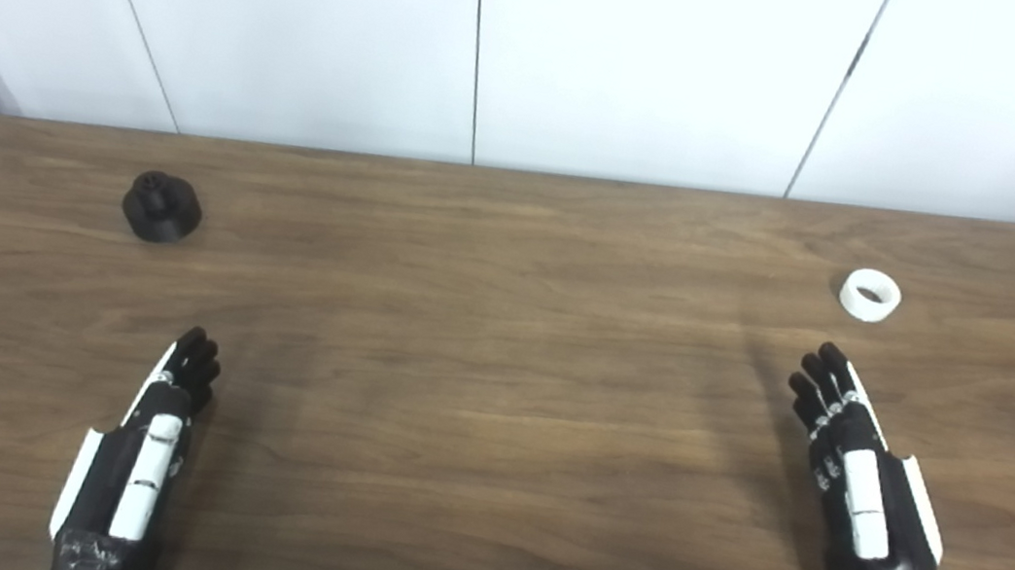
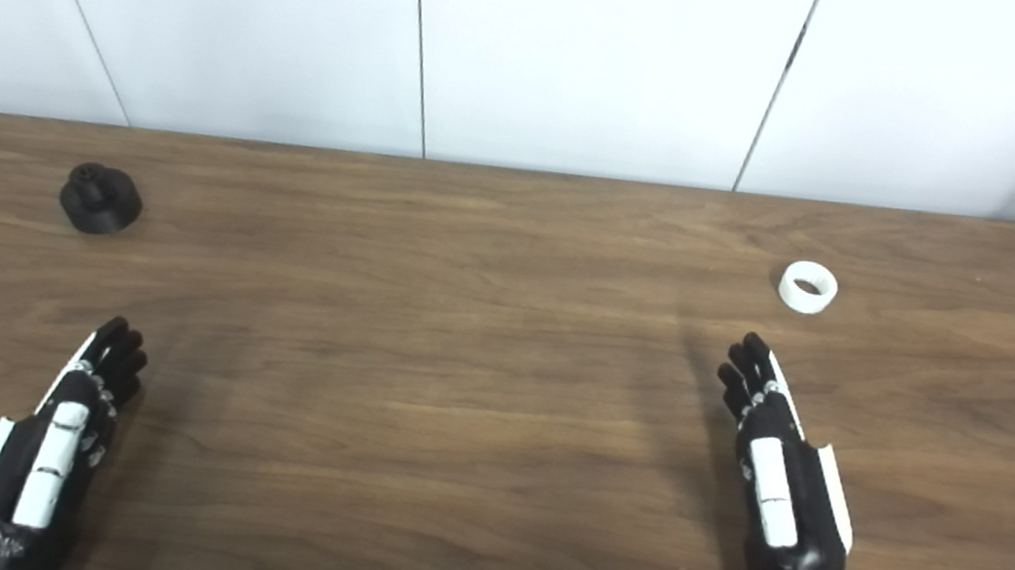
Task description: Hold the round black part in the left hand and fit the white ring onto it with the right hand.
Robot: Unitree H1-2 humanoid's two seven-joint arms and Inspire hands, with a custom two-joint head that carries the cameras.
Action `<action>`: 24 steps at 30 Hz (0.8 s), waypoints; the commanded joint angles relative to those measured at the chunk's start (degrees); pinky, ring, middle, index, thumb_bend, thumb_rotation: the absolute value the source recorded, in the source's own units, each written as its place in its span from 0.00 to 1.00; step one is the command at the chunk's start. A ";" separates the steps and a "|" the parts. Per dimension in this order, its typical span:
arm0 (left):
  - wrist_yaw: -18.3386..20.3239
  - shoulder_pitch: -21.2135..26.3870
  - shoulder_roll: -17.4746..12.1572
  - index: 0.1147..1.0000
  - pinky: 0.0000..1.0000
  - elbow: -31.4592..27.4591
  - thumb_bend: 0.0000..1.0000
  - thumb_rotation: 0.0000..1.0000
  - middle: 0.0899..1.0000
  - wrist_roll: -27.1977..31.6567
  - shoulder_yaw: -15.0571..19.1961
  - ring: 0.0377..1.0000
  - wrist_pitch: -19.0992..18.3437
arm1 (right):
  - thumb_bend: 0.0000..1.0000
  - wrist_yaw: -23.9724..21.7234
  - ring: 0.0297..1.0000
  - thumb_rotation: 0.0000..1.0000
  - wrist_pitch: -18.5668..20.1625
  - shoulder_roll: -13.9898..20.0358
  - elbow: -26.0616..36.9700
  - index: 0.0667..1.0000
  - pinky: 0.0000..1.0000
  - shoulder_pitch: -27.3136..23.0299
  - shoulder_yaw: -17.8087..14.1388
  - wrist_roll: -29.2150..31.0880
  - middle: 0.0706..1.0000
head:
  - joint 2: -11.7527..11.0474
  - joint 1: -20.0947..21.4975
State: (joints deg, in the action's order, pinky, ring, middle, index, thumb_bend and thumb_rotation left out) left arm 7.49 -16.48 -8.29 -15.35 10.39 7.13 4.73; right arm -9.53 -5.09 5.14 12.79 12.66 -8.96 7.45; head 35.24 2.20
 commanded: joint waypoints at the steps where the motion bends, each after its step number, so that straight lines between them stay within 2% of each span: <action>1: 0.22 0.28 0.00 0.97 1.00 -0.40 0.49 0.83 0.97 0.32 -0.06 0.97 2.60 | 0.57 -0.48 0.94 0.89 -3.63 -0.89 1.55 0.95 0.97 12.04 1.22 0.16 0.95 | 0.02 0.04; 6: 0.31 0.33 -0.08 0.98 1.00 -0.02 0.51 0.83 0.97 0.28 -0.07 0.97 2.93 | 0.58 -0.45 0.94 0.90 -4.40 -0.88 0.94 0.94 0.97 11.87 1.27 -0.25 0.94 | -0.34 0.02; 12: 0.54 0.38 -0.30 0.98 1.00 -0.01 0.48 0.85 0.97 0.33 -0.17 0.97 3.25 | 0.58 -0.39 0.93 0.91 -4.69 -0.87 0.95 0.95 0.97 11.93 1.42 -1.08 0.94 | -0.53 0.04; 16: 0.33 0.38 -0.12 0.97 1.00 0.13 0.51 0.82 0.96 0.59 -0.04 0.97 2.82 | 0.59 -0.20 0.93 0.90 -4.72 -1.07 0.81 0.94 0.97 11.87 1.36 -1.46 0.94 | -0.79 -0.15; 22: 0.30 0.45 0.03 0.97 1.00 0.85 0.50 0.81 0.96 0.11 -0.17 0.96 3.83 | 0.60 -0.16 0.93 0.91 -5.14 -1.12 0.18 0.94 0.96 11.71 1.39 -1.93 0.94 | -2.72 -2.20; 24: 0.29 0.48 0.16 0.96 0.99 1.35 0.49 0.80 0.95 -0.27 -0.38 0.96 4.57 | 0.58 -0.30 0.94 0.92 -5.52 -0.99 -0.37 0.95 0.97 11.61 1.33 -1.80 0.94 | -3.94 -4.31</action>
State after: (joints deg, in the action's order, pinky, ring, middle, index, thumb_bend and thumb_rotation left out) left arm 7.51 -16.45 -8.29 -14.01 10.39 7.06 6.68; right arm -9.47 -5.47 5.09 12.65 12.66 -8.88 5.46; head 31.29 -2.10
